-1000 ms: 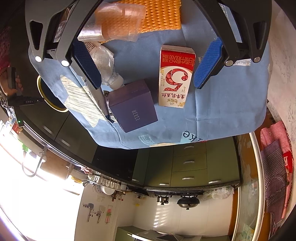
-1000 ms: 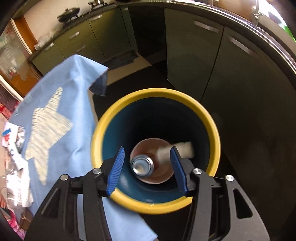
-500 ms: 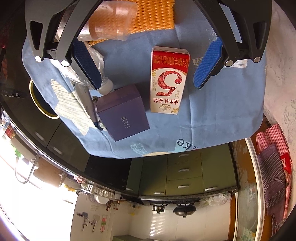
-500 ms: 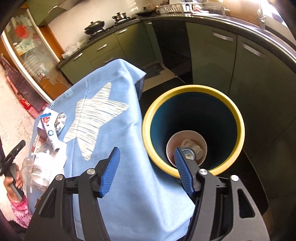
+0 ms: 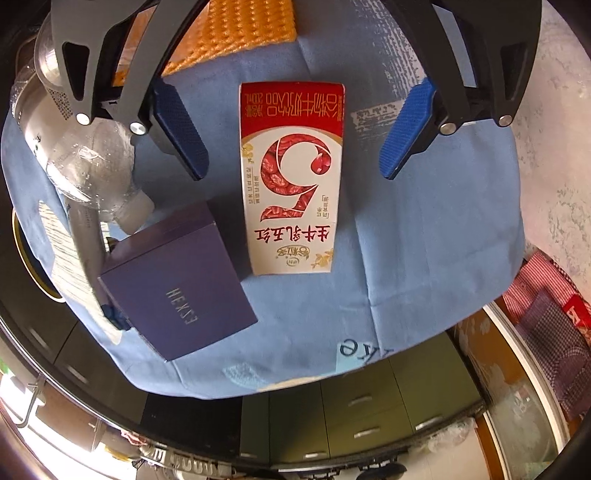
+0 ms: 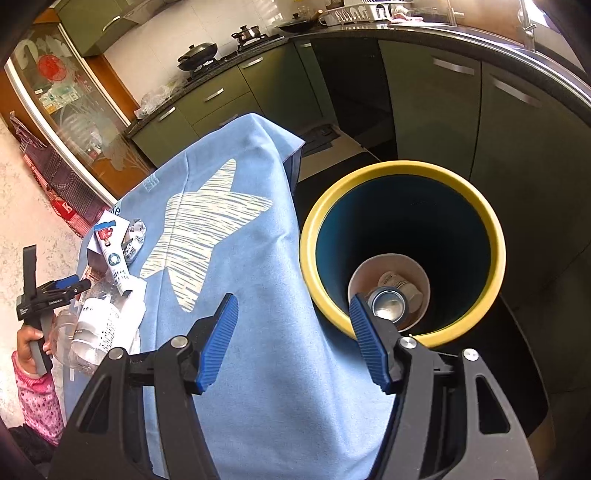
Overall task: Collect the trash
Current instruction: 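Grasp the red-and-white milk carton with the left tool, then carry the milk carton over the bin and open the left tool, then reach the right tool to the clear water bottle and grasp it, then lift the water bottle off the table with the right tool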
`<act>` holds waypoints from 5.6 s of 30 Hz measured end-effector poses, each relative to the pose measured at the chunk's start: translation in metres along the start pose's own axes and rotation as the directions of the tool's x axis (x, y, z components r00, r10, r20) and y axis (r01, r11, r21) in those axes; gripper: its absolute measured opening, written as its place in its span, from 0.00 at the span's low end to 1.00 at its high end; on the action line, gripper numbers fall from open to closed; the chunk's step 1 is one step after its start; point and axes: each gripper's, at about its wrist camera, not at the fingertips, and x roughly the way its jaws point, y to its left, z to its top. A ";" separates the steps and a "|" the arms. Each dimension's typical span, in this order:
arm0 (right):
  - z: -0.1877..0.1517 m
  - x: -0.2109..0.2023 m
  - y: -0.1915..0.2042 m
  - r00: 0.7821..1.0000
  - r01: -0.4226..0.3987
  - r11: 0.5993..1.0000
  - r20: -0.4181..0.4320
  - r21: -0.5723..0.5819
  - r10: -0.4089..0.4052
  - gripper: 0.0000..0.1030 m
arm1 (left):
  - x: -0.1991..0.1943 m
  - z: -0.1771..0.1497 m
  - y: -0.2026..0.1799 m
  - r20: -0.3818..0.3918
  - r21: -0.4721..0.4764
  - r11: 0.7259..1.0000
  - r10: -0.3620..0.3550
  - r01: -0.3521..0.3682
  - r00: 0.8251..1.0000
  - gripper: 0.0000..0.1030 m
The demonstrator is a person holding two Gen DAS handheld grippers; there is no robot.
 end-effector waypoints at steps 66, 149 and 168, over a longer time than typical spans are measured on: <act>-0.070 -0.084 -0.133 0.989 0.020 0.966 0.137 0.259 -0.057 0.58 | -0.069 0.093 -0.445 -0.124 0.560 0.742 -0.364 0.368 0.923 0.51; -0.010 0.131 0.291 0.802 -0.168 0.892 -0.584 -0.420 -0.124 0.60 | -0.103 -0.078 0.030 0.495 -0.344 0.932 0.072 0.119 0.866 0.95; 0.009 0.052 0.268 0.846 -0.218 0.901 -0.532 -0.374 -0.016 0.59 | -0.107 -0.078 0.023 0.510 -0.326 0.937 0.064 0.123 0.858 0.95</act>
